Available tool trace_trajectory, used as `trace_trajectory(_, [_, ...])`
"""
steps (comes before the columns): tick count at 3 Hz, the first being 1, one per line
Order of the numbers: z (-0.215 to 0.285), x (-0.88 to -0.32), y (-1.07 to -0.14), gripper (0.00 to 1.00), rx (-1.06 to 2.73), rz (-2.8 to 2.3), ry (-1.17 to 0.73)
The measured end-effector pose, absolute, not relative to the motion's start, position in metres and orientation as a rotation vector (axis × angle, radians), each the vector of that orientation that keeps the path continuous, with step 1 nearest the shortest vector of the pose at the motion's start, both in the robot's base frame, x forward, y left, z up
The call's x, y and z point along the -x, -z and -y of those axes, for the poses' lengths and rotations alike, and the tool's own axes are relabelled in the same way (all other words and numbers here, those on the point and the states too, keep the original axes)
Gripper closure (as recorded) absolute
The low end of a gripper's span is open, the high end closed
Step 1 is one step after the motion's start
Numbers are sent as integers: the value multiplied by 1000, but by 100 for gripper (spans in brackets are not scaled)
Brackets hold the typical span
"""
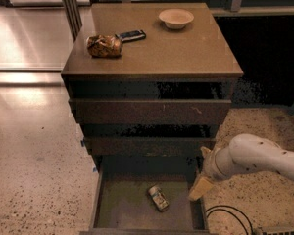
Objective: Pick 7up can from bottom drawer and place on counter
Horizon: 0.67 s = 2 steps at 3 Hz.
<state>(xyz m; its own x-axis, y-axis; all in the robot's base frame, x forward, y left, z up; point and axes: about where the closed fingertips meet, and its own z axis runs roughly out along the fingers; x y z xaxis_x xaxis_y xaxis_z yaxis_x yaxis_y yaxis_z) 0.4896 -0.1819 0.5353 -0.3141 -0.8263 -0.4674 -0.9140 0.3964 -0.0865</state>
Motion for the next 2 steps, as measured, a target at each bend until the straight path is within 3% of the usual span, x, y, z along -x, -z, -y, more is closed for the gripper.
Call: trace_trajectory(2, [151, -496, -442, 0, 1499, -2280, -371])
